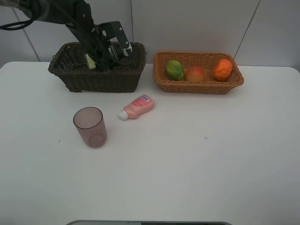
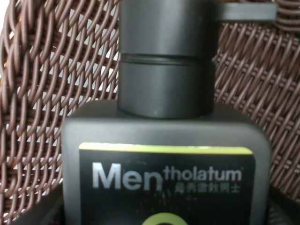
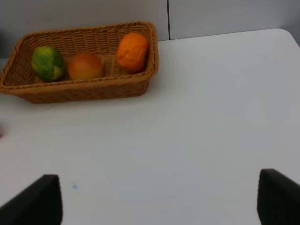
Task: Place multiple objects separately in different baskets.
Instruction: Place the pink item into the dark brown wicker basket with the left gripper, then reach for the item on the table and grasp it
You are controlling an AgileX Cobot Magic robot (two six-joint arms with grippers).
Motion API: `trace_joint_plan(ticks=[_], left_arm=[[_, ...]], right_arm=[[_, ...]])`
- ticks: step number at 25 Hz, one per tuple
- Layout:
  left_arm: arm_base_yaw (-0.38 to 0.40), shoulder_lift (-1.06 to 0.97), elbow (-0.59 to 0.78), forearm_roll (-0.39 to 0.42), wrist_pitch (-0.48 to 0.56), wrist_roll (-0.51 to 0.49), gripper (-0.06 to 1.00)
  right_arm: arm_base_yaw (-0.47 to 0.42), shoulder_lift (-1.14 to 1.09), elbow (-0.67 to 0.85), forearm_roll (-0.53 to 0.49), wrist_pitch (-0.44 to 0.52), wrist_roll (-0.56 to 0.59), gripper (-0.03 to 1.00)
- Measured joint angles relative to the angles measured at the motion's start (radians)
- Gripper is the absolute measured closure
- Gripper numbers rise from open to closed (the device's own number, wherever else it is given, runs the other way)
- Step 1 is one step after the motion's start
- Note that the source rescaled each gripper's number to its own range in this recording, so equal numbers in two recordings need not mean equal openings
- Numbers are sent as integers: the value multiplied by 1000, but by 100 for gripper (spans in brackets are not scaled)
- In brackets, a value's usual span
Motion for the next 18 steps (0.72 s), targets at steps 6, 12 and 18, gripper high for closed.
trace_joint_plan(ticks=[6,12,18], left_arm=[[0,0,0,0,-36,-3,5],[0,-3,0,0,-36,-3,5],[0,-54,0,-8,-20,-72,5]], right_arm=[[0,0,0,0,0,0,19],[0,0,0,0,0,0,19],[0,0,0,0,0,0,19]])
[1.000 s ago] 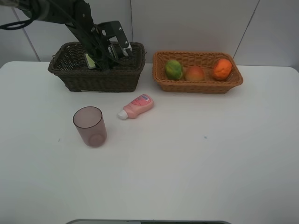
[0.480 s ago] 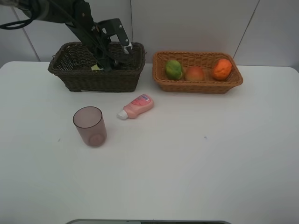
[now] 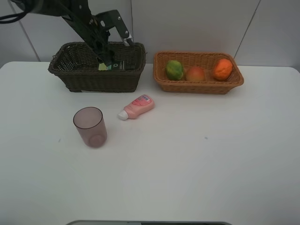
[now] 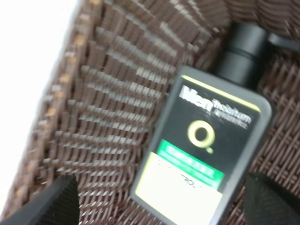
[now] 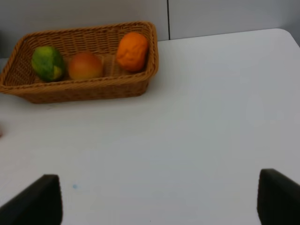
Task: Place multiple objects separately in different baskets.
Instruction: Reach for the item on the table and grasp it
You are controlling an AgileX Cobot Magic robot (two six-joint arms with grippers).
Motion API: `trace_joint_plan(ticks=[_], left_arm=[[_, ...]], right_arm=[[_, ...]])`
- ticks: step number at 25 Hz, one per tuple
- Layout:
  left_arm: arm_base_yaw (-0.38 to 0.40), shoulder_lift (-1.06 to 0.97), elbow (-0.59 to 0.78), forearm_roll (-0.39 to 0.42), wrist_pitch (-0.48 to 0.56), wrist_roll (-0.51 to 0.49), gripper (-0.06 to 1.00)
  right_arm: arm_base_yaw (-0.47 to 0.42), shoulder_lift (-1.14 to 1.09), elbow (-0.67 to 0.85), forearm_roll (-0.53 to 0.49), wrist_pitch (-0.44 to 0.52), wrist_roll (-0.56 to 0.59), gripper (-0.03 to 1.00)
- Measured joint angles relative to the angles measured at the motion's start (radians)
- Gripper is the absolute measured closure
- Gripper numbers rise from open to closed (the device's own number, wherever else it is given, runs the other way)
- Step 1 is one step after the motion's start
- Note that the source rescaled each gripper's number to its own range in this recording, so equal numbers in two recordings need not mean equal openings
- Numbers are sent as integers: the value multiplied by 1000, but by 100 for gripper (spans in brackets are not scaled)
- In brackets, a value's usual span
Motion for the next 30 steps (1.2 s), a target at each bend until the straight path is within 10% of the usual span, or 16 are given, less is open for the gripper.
trace_joint_plan(ticks=[16,30], left_arm=[[-118,-123,-3,-168,399,-388,4],[-281,-122,-3,-217,430,-515,4]], right_arm=[[0,0,0,0,0,0,19],[0,0,0,0,0,0,19]])
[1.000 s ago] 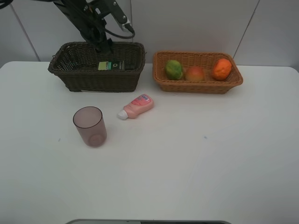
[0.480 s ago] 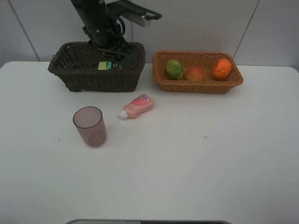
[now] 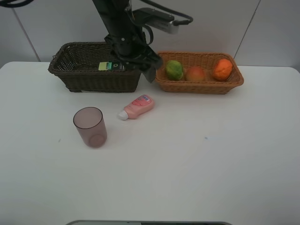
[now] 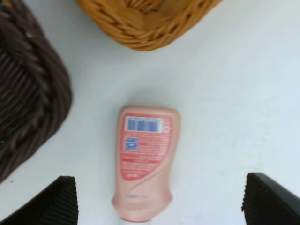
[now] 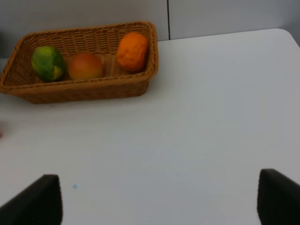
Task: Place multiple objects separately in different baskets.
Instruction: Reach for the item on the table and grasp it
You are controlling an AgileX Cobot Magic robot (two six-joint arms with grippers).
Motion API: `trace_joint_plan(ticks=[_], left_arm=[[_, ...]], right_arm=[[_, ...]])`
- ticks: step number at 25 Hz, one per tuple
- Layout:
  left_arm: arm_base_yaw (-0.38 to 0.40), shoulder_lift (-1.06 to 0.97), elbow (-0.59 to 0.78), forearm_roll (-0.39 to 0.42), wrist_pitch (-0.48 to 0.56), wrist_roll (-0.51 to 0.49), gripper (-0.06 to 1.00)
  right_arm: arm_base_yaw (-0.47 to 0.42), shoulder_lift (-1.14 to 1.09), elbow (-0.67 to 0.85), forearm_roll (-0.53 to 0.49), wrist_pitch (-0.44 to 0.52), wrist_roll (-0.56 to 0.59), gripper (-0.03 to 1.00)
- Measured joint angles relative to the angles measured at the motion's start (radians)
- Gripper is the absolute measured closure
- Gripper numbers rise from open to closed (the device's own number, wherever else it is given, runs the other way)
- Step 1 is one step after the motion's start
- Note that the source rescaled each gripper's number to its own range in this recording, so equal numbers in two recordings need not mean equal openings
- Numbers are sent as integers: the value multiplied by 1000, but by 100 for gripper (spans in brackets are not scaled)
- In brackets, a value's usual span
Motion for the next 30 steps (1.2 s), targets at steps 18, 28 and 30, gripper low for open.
trace_joint_plan(ticks=[18,28,30], left_arm=[[-35,139,2,117,-32,-105,-5],[-46,187,3,140,-57,-123,-6],[-46,201,3,161,-63,-142,-6]], right_arm=[[0,0,0,0,0,0,19],[0,0,0,0,0,0,19],[0,0,0,0,0,0,19]])
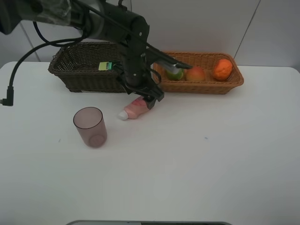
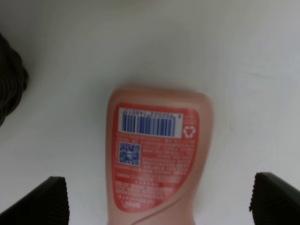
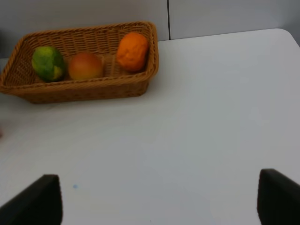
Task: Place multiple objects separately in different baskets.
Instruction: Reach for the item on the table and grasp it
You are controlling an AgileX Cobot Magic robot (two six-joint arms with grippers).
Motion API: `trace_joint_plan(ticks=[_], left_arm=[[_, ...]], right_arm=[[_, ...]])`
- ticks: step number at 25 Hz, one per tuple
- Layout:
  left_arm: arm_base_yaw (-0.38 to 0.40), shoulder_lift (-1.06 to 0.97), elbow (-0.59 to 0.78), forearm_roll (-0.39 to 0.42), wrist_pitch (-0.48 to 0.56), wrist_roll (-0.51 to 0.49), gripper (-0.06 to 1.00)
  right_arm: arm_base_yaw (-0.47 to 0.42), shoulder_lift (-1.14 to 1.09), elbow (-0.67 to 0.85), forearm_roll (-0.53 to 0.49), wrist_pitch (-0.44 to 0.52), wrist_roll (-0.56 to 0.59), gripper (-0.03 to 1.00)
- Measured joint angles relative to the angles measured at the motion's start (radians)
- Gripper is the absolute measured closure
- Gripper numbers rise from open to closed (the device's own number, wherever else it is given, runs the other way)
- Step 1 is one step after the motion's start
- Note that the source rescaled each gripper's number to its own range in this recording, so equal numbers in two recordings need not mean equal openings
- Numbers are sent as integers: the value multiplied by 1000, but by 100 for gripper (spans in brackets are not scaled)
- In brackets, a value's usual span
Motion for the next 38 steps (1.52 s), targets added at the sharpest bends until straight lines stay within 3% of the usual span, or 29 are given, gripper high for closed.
trace_joint_plan(ticks=[6,30,33,37,38], left_arm=[[0,25,0,68,-33,-21,-6],[0,82,0,39,-89,-23,-5],[0,82,0,39,-90,-23,1],[0,82,0,39,-91,-23,28],[0,82,0,39,-91,-23,29]], right_arm=[[0,0,0,0,0,0,19],[0,0,0,0,0,0,19],[0,0,0,0,0,0,19],[0,0,0,0,0,0,19],[0,0,0,0,0,0,19]])
